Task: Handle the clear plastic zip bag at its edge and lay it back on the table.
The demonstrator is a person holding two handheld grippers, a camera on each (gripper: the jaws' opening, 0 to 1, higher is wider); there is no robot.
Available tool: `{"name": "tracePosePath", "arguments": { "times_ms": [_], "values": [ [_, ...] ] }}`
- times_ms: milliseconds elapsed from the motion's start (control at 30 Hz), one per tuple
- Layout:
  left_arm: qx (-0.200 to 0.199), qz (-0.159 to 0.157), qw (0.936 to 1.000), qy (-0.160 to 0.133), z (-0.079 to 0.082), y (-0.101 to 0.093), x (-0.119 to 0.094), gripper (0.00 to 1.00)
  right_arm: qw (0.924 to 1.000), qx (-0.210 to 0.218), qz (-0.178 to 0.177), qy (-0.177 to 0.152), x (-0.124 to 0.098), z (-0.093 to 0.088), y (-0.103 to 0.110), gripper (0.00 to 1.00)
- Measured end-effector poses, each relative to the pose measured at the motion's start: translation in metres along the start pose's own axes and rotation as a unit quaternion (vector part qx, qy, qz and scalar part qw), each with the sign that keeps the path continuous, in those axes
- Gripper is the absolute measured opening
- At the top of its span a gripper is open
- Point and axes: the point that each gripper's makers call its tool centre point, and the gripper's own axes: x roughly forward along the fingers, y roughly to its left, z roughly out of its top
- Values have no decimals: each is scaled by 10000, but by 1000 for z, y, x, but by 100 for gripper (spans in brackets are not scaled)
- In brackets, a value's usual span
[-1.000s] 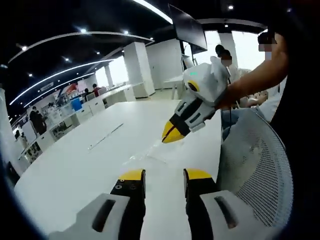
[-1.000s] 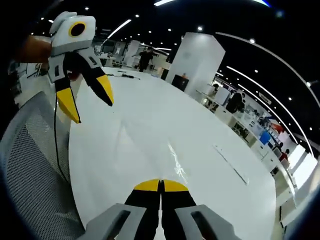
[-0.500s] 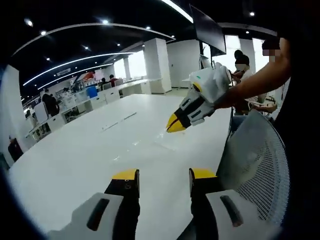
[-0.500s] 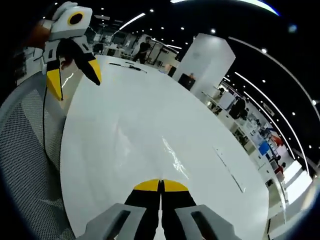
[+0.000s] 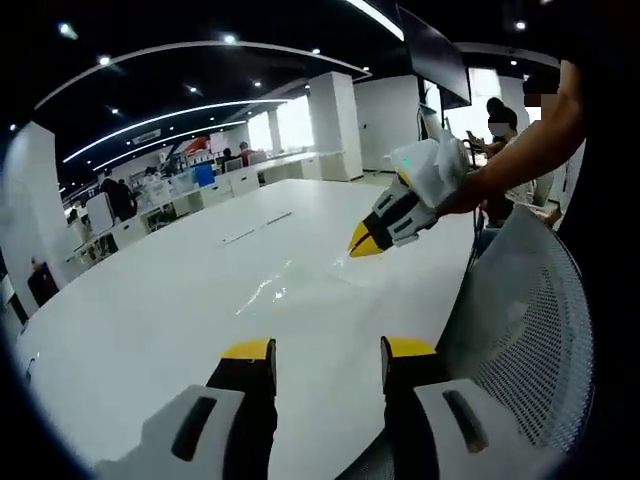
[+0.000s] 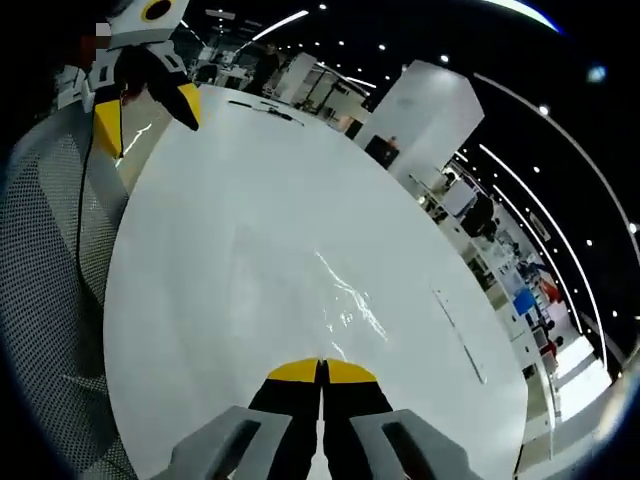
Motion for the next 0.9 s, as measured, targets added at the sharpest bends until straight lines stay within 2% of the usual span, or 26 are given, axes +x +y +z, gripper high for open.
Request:
{"name": "tracePosePath", "arguments": {
  "times_ms": [233,500,667,900],
  "values": [
    [-30,11,10000,78,-19,5,-1,41,9998,11,-137,156,5,-9,-8,0],
    [-16,-2,9999,106,-15,-4,2,41,9978,263,-386,471,11,-26,-21,0],
    [-29,1,9999,129,-11,-12,3,41,9968,381,-346,619,18,-30,-17,0],
    [-93,-6,9998,156,-20,-15,3,41,9972,456,-117,575,27,-24,-2,0]
  ]
}}
